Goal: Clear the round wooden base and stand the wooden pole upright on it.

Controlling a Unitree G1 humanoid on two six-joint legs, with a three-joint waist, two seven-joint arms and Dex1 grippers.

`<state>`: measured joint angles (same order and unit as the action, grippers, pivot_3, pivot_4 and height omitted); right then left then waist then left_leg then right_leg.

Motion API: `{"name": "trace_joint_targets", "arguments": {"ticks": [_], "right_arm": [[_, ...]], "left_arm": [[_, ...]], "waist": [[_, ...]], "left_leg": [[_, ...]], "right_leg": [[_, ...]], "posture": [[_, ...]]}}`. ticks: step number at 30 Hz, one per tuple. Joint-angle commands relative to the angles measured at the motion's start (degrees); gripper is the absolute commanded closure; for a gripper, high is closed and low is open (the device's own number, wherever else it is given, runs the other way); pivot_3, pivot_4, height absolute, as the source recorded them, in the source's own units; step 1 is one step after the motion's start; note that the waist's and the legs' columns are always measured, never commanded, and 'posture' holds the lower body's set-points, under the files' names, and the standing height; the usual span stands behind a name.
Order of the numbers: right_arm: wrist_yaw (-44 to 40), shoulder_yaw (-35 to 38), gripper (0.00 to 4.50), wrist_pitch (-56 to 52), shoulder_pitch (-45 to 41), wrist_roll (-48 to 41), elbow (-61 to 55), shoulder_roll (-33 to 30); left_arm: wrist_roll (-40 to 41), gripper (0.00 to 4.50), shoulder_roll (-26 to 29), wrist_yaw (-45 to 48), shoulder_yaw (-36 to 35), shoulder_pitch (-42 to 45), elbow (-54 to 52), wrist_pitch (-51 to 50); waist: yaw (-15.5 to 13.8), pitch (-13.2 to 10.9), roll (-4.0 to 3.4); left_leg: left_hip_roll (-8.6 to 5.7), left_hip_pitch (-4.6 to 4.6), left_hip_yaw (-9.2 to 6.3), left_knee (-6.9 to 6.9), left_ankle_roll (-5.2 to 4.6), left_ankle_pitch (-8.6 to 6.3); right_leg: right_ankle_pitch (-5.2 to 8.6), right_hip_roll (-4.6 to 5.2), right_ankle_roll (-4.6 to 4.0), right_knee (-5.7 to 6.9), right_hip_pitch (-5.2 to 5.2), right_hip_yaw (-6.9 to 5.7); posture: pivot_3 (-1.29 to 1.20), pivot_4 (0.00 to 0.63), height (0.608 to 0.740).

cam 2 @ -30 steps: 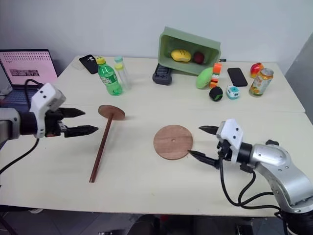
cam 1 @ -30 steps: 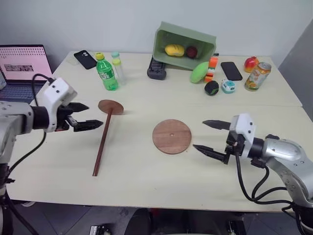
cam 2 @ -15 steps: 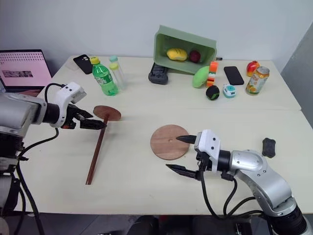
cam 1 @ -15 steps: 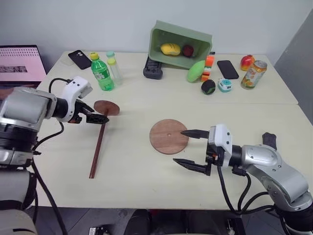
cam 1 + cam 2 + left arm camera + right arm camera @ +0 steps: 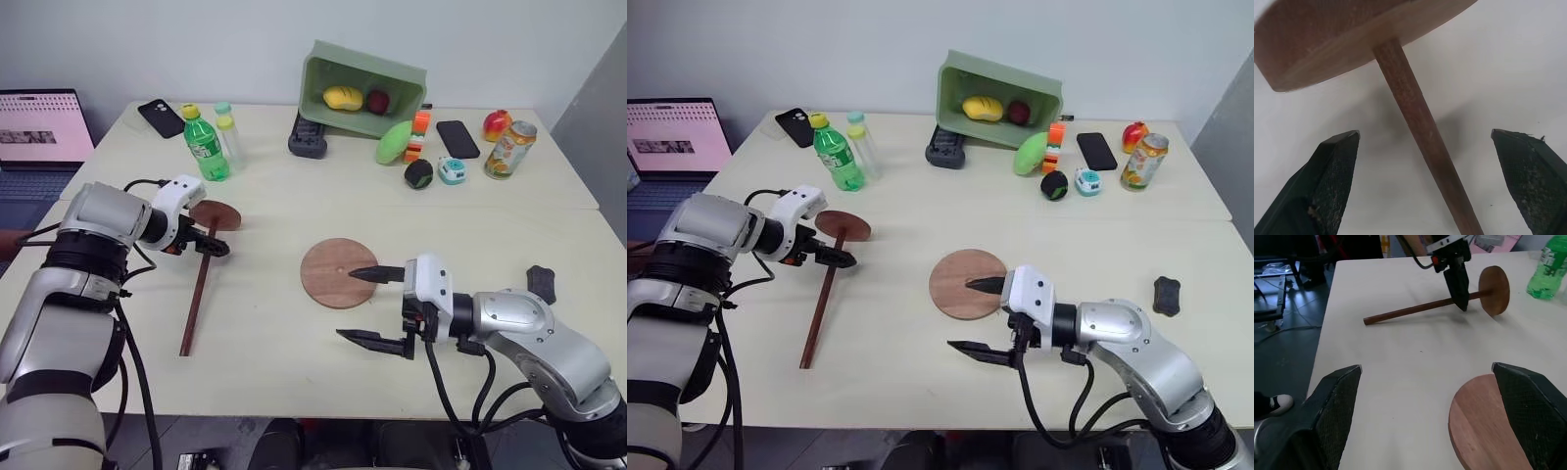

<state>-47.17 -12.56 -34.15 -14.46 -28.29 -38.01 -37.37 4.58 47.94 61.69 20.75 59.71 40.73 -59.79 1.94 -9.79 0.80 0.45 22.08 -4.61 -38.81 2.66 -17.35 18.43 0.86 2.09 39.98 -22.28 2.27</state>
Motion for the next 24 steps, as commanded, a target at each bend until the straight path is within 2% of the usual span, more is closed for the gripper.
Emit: {"name": "trace_joint_targets", "arguments": {"ticks": [1,11,14,20,24], "right_arm": [[-1.5,0.4,0.03,0.7,-1.2,-0.5,-1.7,-0.8],[-3.0,0.4,0.03,0.9,-1.7,-0.4,-1.2,-1.2],[-3.3,0.6,0.0,1.0,-1.4,-0.2,-1.3,-1.5],[-3.3,0.8,0.0,0.8,-0.3,-0.6,-2.3,-1.9],[-3.5,0.9,0.0,1.0,0.1,-0.7,-2.4,-2.2]], "left_arm": [[-1.1,0.0,0.3,0.4,-0.6,1.7,0.4,-2.4],[-3.7,0.0,-1.3,0.7,1.6,2.0,1.9,-3.6],[-4.1,0.48,-2.3,0.2,1.3,1.9,2.5,-3.5],[-4.8,1.84,-3.3,-0.8,0.5,2.2,4.2,-3.2],[-4.9,2.5,-3.6,-1.0,0.1,2.5,4.4,-3.3]], "waist": [[0.0,0.0,0.04],[-0.1,0.0,0.05],[-0.1,0.0,0.05],[-0.2,0.0,0.06],[-0.1,0.0,0.06]], "left_leg": [[0.0,0.0,-0.01,0.0,0.0,0.0],[0.03,0.01,-0.01,-0.01,0.01,0.01],[0.03,0.01,-0.01,-0.02,0.01,0.01],[0.0,0.01,-0.01,-0.03,0.01,0.01],[0.0,0.0,0.0,-0.03,0.01,0.01]], "right_leg": [[0.0,0.0,0.0,0.0,0.0,-0.01],[0.0,0.09,0.0,0.0,0.01,-0.01],[0.0,0.1,0.0,0.01,0.01,0.0],[0.0,0.16,0.0,0.01,0.02,-0.01],[0.0,0.16,0.0,0.02,0.02,-0.01]], "posture": [[0.0,0.15,0.74],[0.0,0.15,0.74],[0.0,0.15,0.74],[0.0,0.15,0.74],[0.0,0.15,0.74]]}}
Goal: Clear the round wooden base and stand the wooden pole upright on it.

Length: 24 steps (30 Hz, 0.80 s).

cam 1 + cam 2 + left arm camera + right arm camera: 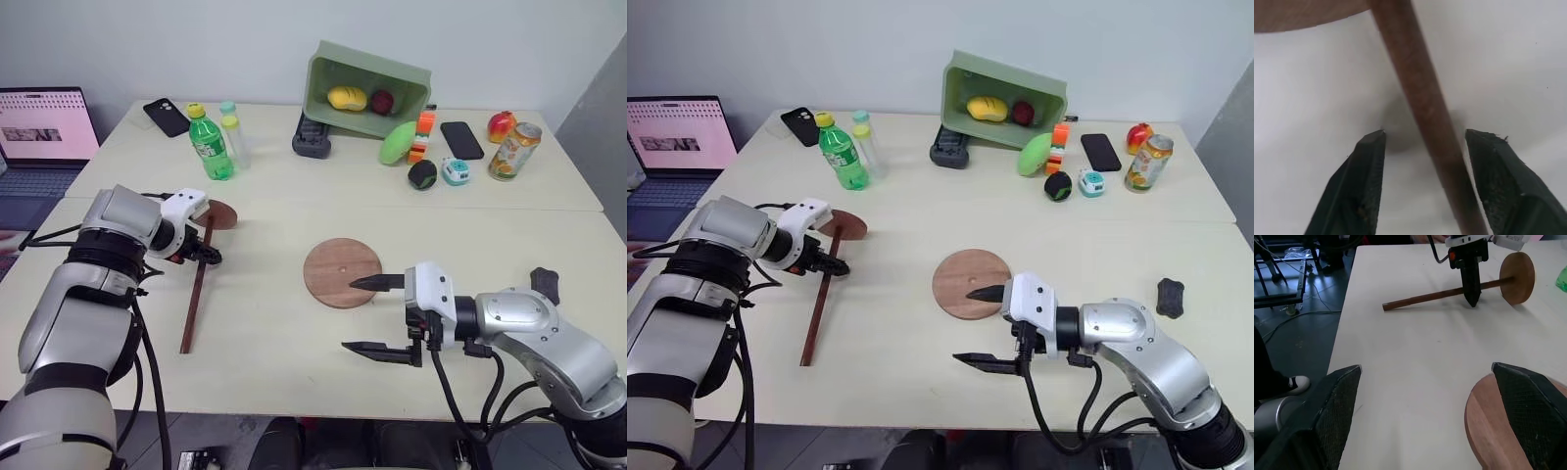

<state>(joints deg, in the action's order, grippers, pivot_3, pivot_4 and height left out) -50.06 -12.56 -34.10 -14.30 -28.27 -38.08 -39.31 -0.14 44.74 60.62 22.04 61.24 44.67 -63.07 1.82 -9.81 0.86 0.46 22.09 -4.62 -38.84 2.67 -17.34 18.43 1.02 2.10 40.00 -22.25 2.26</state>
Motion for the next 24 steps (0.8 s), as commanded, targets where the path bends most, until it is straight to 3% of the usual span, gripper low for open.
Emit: {"name": "trace_joint_targets", "arguments": {"ticks": [1,8,11,17,21,24], "right_arm": [[-0.8,1.0,0.0,1.1,-0.2,-0.7,-2.1,-0.5],[-1.8,1.2,0.0,1.6,-0.8,-0.6,-1.2,-0.9],[-2.0,1.9,0.0,1.4,-1.1,-1.9,-0.7,-0.3],[-2.5,5.4,0.0,0.5,0.0,-3.6,-1.5,-2.5],[1.5,10.7,0.0,-2.6,3.9,-6.2,-3.8,-3.0],[6.4,12.1,0.0,-3.9,7.2,-4.6,-6.0,-2.4]], "left_arm": [[-0.1,2.73,-0.4,-0.3,-1.6,1.2,0.5,0.1],[0.2,4.24,-0.2,-1.6,-3.3,0.7,-1.1,-0.3],[1.0,4.23,0.4,-1.9,-4.7,-0.5,-3.3,-1.3],[8.6,4.23,-1.1,-6.0,-19.3,2.7,-12.1,2.3],[20.3,4.23,-7.2,-5.7,-31.6,6.0,-24.9,5.3],[26.7,4.23,-10.8,-4.8,-35.5,2.2,-35.1,6.5]], "waist": [[0.0,0.0,0.0],[0.0,0.0,0.01],[0.0,0.0,0.01],[-0.1,-0.1,0.16],[-0.8,-0.1,0.28],[-0.7,-0.1,0.28]], "left_leg": [[0.0,0.0,0.0,0.0,0.0,0.0],[0.0,0.01,-0.01,-0.01,0.0,0.0],[0.02,0.01,-0.01,-0.01,0.01,0.0],[0.07,0.18,-0.16,-0.11,0.03,0.01],[0.02,0.4,-0.34,-0.22,0.25,0.14],[-0.02,0.59,-0.36,-0.26,0.31,0.17]], "right_leg": [[0.0,0.0,0.0,0.0,0.0,0.0],[0.0,0.01,0.0,0.0,0.0,-0.01],[0.0,0.01,0.0,0.0,0.0,-0.01],[0.0,0.14,0.0,-0.01,-0.04,-0.08],[-0.01,0.24,0.01,-0.06,-0.06,-0.12],[-0.01,0.33,0.01,-0.11,-0.13,-0.1]], "posture": [[0.0,0.15,0.74],[0.0,0.15,0.74],[0.0,0.15,0.74],[0.0,0.15,0.74],[0.0,0.15,0.74],[0.0,0.15,0.74]]}}
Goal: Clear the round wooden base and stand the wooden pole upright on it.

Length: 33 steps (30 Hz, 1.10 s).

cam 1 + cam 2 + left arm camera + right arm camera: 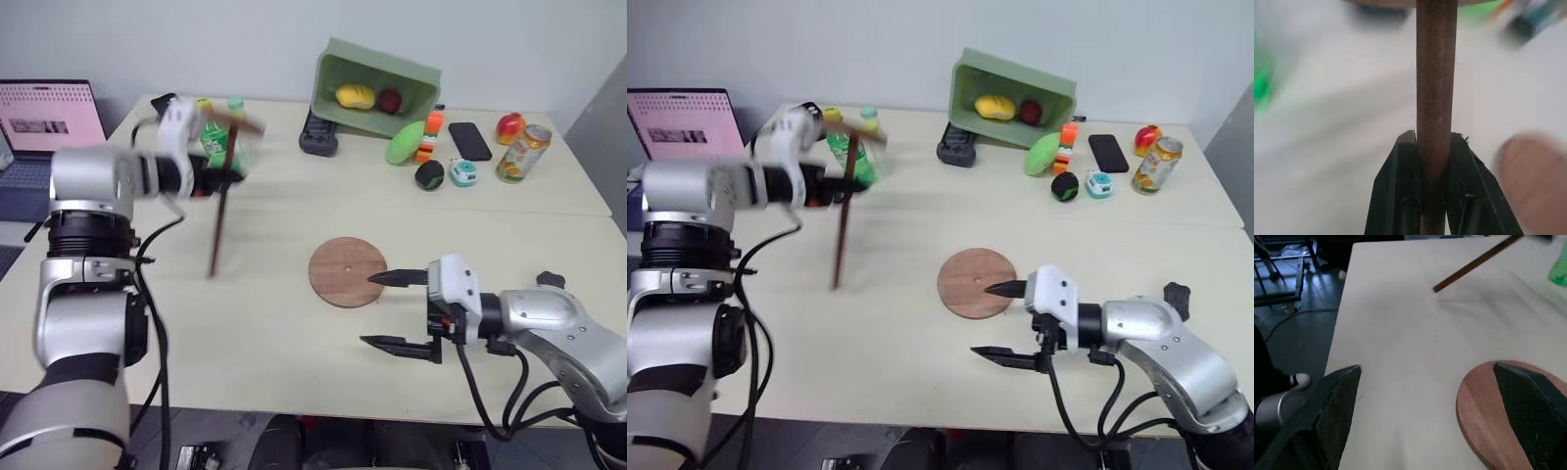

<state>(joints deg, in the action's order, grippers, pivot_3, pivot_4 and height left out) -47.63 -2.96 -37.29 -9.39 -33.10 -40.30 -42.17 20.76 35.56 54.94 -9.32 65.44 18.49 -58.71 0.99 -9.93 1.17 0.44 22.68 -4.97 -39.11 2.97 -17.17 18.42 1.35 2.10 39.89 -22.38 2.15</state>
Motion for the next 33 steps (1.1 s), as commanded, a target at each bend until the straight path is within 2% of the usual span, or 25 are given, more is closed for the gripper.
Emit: {"name": "trace_joint_targets", "arguments": {"ticks": [1,4,8,14,16,22,33], "right_arm": [[5.7,2.7,0.0,-1.3,3.3,0.7,-4.4,0.8],[9.8,2.6,0.0,-2.0,5.2,2.6,-5.2,1.7],[13.3,2.2,0.0,-1.2,6.7,5.0,-6.3,2.9],[14.2,1.6,0.0,2.1,8.6,8.3,-7.3,3.0],[14.8,1.6,0.0,-0.3,8.5,7.0,-7.0,3.5],[15.2,1.1,0.0,-2.4,7.8,6.9,-5.0,3.8],[16.1,0.4,0.0,-3.5,9.0,7.9,-4.1,4.3]], "left_arm": [[7.0,4.23,-2.8,-0.2,-5.1,-3.3,-11.1,2.8],[8.8,4.23,-5.6,-2.1,-5.9,-6.8,-16.5,6.9],[9.2,4.23,-10.0,-3.9,-3.1,-12.5,-23.8,13.8],[7.8,4.23,-17.0,-11.2,-1.4,-16.8,-26.5,21.0],[7.2,4.23,-18.6,-9.4,2.1,-21.8,-29.1,24.7],[6.2,4.23,-20.2,-8.9,6.3,-27.1,-28.4,31.0],[5.2,4.23,-22.2,-9.0,9.9,-30.8,-26.1,37.7]], "waist": [[0.4,0.1,-0.12],[1.1,0.1,-0.21],[1.2,0.1,-0.2],[0.4,0.1,-0.17],[0.5,0.1,-0.17],[0.5,0.1,-0.16],[0.5,0.1,-0.16]], "left_leg": [[-0.02,-0.05,0.06,0.05,0.0,0.0],[0.05,-0.25,0.23,0.11,0.0,0.0],[0.14,-0.57,0.35,0.13,-0.01,0.0],[0.0,-0.57,0.36,0.12,-0.02,0.0],[-0.01,-0.56,0.38,0.12,-0.03,-0.01],[0.02,-0.6,0.39,0.15,-0.03,-0.01],[0.0,-0.62,0.4,0.15,-0.17,-0.09]], "right_leg": [[0.0,0.0,0.0,-0.01,0.0,0.03],[0.0,-0.04,0.01,0.1,0.01,0.12],[0.0,-0.2,0.0,0.38,0.08,0.22],[0.0,-0.24,0.0,0.22,0.2,0.21],[-0.01,-0.24,0.01,0.17,0.22,0.22],[-0.01,-0.25,0.01,0.14,0.24,0.23],[-0.01,-0.29,0.01,0.13,0.27,0.2]], "posture": [[0.0,0.15,0.74],[0.0,0.15,0.74],[0.0,0.15,0.74],[0.0,0.15,0.74],[0.0,0.15,0.74],[0.0,0.15,0.74],[0.0,0.15,0.74]]}}
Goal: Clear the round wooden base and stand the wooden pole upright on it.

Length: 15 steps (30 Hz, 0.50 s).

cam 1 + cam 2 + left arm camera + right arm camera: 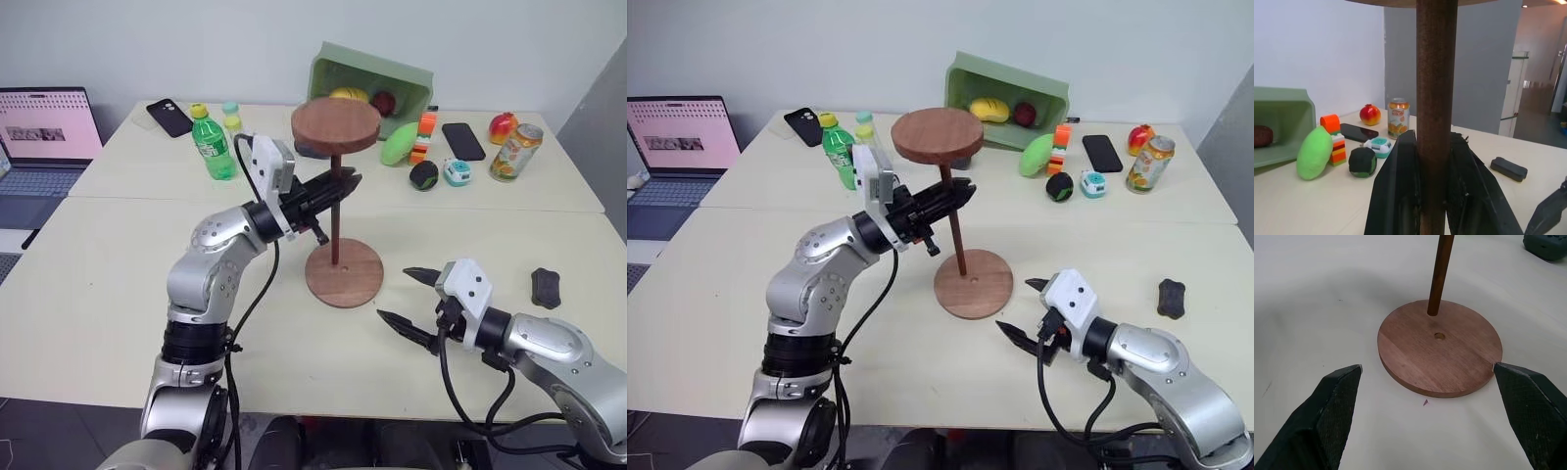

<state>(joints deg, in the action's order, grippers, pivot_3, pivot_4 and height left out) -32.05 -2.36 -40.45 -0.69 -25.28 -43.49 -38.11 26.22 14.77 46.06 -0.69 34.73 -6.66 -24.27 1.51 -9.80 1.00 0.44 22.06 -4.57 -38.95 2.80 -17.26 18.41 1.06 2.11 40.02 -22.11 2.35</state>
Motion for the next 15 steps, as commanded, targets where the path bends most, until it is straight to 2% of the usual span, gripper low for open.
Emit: {"name": "trace_joint_targets", "arguments": {"ticks": [1,15], "right_arm": [[0.6,-0.2,0.0,-0.7,0.4,-0.2,-0.9,0.3],[0.4,0.1,0.0,-2.9,0.0,-2.2,-2.8,0.8]], "left_arm": [[-0.4,4.23,-1.7,-0.2,1.6,-0.3,-0.6,3.8],[-1.6,4.23,-3.3,-0.9,3.8,-0.3,1.7,7.8]], "waist": [[-0.1,0.0,0.0],[0.0,0.0,0.0]], "left_leg": [[-0.01,0.0,0.0,0.0,-0.01,0.0],[0.0,-0.01,-0.01,0.0,-0.07,-0.04]], "right_leg": [[0.0,0.0,0.0,-0.01,0.01,0.0],[0.0,-0.01,0.0,-0.01,0.02,-0.01]], "posture": [[0.0,0.15,0.74],[0.0,0.15,0.74]]}}
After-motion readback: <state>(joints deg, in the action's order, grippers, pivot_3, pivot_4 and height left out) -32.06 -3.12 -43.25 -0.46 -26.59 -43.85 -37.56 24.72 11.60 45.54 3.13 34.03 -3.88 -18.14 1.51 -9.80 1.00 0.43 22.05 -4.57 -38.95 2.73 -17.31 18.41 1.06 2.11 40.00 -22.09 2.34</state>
